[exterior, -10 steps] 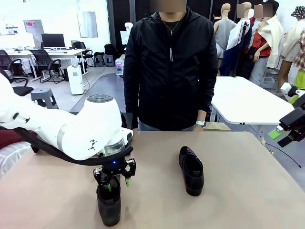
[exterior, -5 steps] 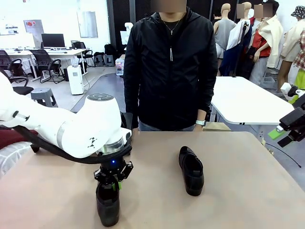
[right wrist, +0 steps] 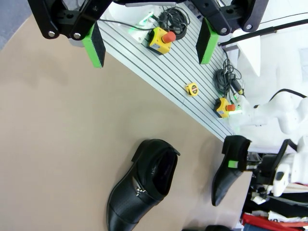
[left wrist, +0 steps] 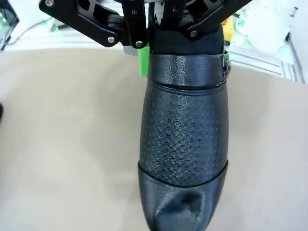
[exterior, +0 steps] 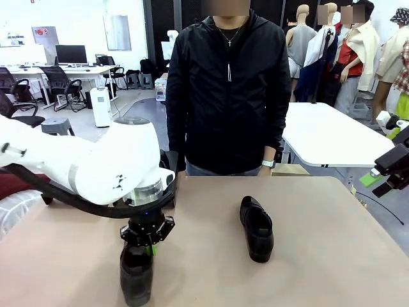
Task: Organize the shoes by placing them on the stand.
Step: Place the Shoe from the middle of the table onto the Shoes Stand.
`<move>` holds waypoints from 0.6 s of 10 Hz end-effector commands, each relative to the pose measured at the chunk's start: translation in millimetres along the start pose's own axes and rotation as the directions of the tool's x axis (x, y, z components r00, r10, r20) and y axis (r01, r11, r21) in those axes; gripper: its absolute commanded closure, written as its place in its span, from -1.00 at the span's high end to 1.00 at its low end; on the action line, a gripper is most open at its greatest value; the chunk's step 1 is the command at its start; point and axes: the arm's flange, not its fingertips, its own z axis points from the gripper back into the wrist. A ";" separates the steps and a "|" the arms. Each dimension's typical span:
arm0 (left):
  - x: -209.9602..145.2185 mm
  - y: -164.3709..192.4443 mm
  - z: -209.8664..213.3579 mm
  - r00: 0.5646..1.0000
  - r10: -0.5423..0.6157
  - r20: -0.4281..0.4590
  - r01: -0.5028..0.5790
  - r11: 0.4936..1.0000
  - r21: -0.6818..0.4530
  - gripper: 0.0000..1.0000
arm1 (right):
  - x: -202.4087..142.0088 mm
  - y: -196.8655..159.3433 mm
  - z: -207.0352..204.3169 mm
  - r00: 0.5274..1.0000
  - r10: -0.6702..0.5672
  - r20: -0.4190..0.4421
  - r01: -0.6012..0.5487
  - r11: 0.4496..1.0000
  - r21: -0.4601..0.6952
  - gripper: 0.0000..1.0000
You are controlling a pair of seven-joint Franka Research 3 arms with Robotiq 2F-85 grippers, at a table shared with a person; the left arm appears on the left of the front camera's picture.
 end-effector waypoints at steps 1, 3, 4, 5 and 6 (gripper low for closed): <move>-47.0 51.7 65.9 0.978 -0.199 0.065 0.202 0.978 -0.042 -1.00 | 2.9 2.3 3.4 1.000 -0.024 0.000 0.024 1.000 -0.008 1.00; -87.1 90.3 95.7 0.861 -0.502 0.078 0.504 0.864 0.004 -1.00 | 2.9 2.3 3.4 1.000 -0.024 0.000 0.024 1.000 -0.008 1.00; -89.7 102.7 103.3 0.840 -0.530 0.118 0.529 0.847 0.045 -1.00 | 2.9 2.3 3.4 1.000 -0.024 0.000 0.024 1.000 -0.008 1.00; -74.1 52.9 80.4 0.929 -0.364 0.062 0.365 0.931 0.004 -1.00 | 2.9 2.3 3.4 1.000 -0.024 0.000 0.024 1.000 -0.008 1.00; -74.1 52.9 80.4 0.929 -0.364 0.062 0.365 0.931 0.004 -1.00 | 2.9 2.3 3.4 1.000 -0.024 0.000 0.024 1.000 -0.008 1.00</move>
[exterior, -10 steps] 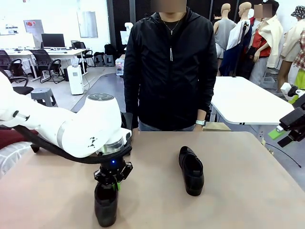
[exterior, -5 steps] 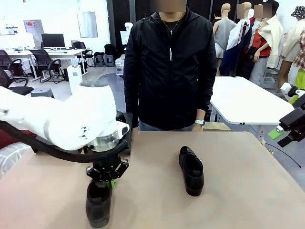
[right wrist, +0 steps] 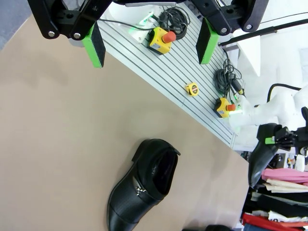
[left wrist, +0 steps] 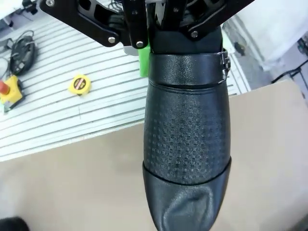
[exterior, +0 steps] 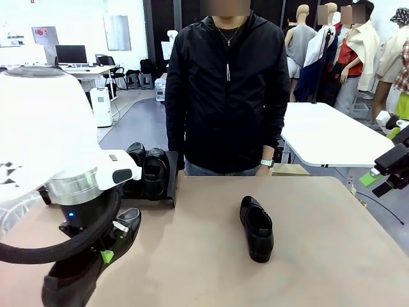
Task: Organize the shoes by placing them on the stand.
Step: Place the Shoe from the middle of the table onto the Shoes Stand.
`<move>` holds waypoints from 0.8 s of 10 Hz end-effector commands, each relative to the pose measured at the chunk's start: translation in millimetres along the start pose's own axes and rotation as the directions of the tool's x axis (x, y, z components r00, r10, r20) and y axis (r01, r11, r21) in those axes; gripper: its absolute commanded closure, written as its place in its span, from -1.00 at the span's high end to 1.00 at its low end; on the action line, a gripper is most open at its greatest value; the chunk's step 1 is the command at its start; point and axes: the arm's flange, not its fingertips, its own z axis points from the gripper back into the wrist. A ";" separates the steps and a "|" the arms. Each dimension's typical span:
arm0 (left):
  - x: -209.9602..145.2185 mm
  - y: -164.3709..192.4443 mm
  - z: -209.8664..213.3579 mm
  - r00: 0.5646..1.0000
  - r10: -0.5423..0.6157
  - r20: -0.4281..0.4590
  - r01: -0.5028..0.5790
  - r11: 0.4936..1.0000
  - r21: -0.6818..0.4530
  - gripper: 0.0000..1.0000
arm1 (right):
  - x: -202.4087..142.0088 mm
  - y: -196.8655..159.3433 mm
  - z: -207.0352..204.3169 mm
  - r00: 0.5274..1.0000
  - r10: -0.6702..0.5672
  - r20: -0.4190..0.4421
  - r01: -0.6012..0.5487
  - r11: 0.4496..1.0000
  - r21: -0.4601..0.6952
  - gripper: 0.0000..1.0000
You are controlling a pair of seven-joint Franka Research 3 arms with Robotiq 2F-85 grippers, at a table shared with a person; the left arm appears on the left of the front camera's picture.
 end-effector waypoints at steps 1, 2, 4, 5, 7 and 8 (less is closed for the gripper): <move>26.1 -14.9 -12.8 0.997 0.082 -0.010 -0.083 0.996 -0.017 -1.00 | 2.1 2.7 3.0 1.000 -0.023 0.000 0.023 1.000 -0.007 1.00; 26.1 -14.9 -12.8 0.997 0.082 -0.010 -0.083 0.996 -0.017 -1.00 | 2.1 2.7 3.0 1.000 -0.023 0.000 0.023 1.000 -0.007 1.00; 20.0 -5.6 -19.5 0.998 0.058 -0.017 -0.058 0.998 -0.003 -1.00 | 2.1 2.7 3.0 1.000 -0.023 0.000 0.023 1.000 -0.007 1.00; 43.9 17.1 -9.7 0.988 0.151 0.020 -0.150 0.987 -0.050 -1.00 | 2.1 2.7 3.0 1.000 -0.023 0.000 0.023 1.000 -0.007 1.00; 79.7 82.8 13.1 0.975 0.212 0.064 -0.201 0.968 -0.152 -1.00 | 2.1 2.7 3.0 1.000 -0.023 0.000 0.023 1.000 -0.007 1.00; 85.8 114.1 25.7 0.966 0.246 0.076 -0.231 0.958 -0.168 -1.00 | 2.1 2.7 3.0 1.000 -0.023 0.000 0.023 1.000 -0.007 1.00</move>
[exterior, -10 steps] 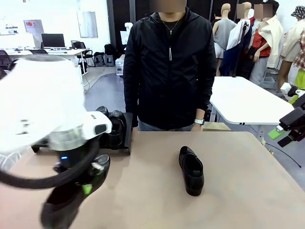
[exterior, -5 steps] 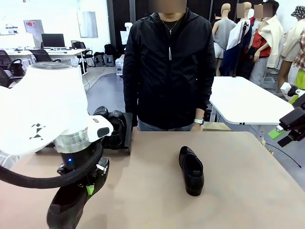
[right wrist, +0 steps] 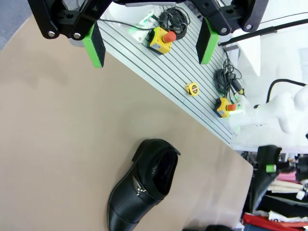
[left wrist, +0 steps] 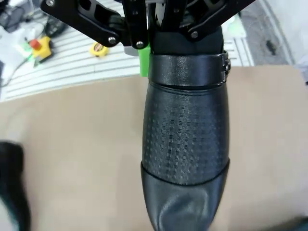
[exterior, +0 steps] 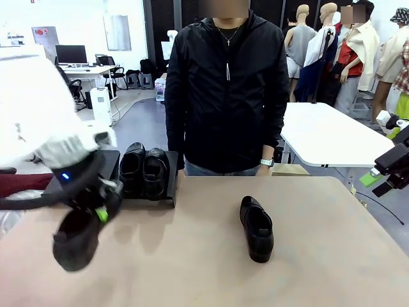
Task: Organize the shoes by placing them on the stand.
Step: Place the Shoe from the middle of the table onto the Shoes Stand.
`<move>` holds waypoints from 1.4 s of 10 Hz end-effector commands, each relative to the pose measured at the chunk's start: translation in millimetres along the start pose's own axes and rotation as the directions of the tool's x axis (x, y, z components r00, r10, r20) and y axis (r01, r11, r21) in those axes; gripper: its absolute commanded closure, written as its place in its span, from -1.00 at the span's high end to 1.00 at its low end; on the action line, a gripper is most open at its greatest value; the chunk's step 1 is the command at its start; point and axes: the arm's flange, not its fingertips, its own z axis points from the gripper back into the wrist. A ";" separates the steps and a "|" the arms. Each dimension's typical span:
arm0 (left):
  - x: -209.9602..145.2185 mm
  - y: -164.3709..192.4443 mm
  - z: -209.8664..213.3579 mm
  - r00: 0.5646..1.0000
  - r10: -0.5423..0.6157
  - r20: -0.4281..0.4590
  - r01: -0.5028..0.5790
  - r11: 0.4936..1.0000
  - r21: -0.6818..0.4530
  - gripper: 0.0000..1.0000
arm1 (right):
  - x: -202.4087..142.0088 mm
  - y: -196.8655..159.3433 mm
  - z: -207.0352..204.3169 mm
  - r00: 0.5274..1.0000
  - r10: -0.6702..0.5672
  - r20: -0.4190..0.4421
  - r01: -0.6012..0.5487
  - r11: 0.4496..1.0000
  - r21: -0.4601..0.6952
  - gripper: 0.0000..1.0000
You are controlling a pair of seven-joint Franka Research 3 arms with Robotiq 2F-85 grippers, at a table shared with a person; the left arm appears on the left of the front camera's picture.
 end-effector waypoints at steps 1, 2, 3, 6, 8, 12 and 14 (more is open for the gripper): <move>28.8 41.7 31.1 0.999 0.008 0.039 -0.006 0.999 -0.050 -1.00 | 1.9 2.8 2.5 1.000 -0.023 -0.001 0.023 1.000 -0.006 1.00; 51.7 64.3 41.8 0.997 0.020 0.073 -0.017 0.999 -0.047 -1.00 | 1.9 2.8 2.5 1.000 -0.023 -0.001 0.023 1.000 -0.006 1.00; 83.6 84.6 44.0 0.991 -0.056 0.123 0.064 0.996 -0.062 -1.00 | 1.9 2.8 2.5 1.000 -0.023 -0.001 0.023 1.000 -0.006 1.00; 179.9 139.0 20.2 0.964 -0.120 0.238 0.117 0.993 0.027 -1.00 | 1.9 2.8 2.5 1.000 -0.023 -0.001 0.023 1.000 -0.006 1.00; 224.8 168.6 2.2 0.946 -0.007 0.324 -0.022 0.996 0.087 -1.00 | 1.9 2.8 2.5 1.000 -0.023 -0.001 0.023 1.000 -0.006 1.00; 278.3 203.2 -42.3 0.951 0.015 0.308 -0.049 0.994 0.100 -1.00 | 1.9 2.8 2.5 1.000 -0.023 -0.001 0.023 1.000 -0.006 1.00; 294.0 208.8 -62.4 0.942 0.005 0.335 -0.048 0.992 0.120 -1.00 | 1.9 2.8 2.5 1.000 -0.023 -0.001 0.023 1.000 -0.006 1.00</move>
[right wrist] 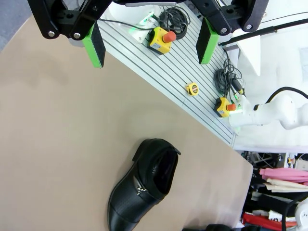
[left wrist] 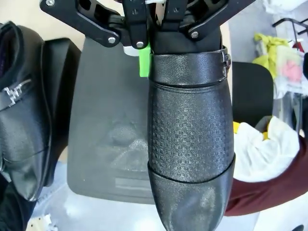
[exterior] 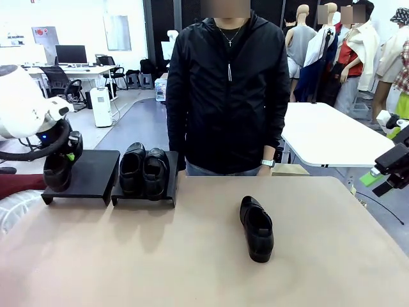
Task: Organize the shoes by placing them on the stand.
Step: Place the Shoe from the middle of the table onto the Shoes Stand.
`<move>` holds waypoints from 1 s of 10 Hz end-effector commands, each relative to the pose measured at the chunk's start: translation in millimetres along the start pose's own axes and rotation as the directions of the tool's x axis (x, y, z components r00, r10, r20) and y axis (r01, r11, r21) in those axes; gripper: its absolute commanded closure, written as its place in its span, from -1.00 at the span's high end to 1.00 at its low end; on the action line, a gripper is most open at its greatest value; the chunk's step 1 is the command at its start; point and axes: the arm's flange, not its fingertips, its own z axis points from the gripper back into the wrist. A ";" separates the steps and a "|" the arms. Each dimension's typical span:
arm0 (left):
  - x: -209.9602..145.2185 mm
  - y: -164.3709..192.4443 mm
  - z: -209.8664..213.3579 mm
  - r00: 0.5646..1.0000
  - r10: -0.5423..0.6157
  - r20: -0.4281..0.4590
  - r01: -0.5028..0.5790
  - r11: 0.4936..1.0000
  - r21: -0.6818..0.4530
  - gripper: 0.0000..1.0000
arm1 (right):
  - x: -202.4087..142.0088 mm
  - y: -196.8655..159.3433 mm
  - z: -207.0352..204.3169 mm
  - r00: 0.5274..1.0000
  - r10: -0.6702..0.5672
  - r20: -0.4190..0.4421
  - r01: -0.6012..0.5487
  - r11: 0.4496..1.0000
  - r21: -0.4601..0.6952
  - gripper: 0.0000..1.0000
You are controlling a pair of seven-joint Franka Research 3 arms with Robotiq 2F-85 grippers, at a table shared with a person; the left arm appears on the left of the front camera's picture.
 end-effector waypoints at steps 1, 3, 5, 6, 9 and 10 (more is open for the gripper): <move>16.8 0.1 -7.6 0.998 -0.015 0.055 0.013 0.999 0.036 -1.00 | 1.8 2.9 1.8 1.000 -0.023 -0.002 0.023 1.000 -0.005 1.00; 27.2 -5.8 -16.6 0.998 -0.041 0.041 0.039 0.998 0.054 -1.00 | 1.8 2.9 1.8 1.000 -0.023 -0.002 0.023 1.000 -0.005 1.00; 34.5 -12.3 -18.9 0.997 -0.066 0.027 0.065 0.997 0.040 -1.00 | 1.8 2.9 1.8 1.000 -0.023 -0.002 0.023 1.000 -0.005 1.00; 36.3 -13.4 -17.9 0.997 -0.066 0.032 0.065 0.997 0.036 -0.15 | 1.8 2.9 1.8 1.000 -0.023 -0.002 0.023 1.000 -0.005 1.00; 31.7 -16.3 -5.0 0.997 -0.074 0.037 0.072 0.996 0.043 1.00 | 1.8 2.9 1.8 1.000 -0.023 -0.002 0.023 1.000 -0.005 1.00; 28.0 -18.2 -0.8 0.996 -0.080 0.032 0.078 0.995 0.063 1.00 | 1.8 2.9 1.8 1.000 -0.023 -0.002 0.023 1.000 -0.005 1.00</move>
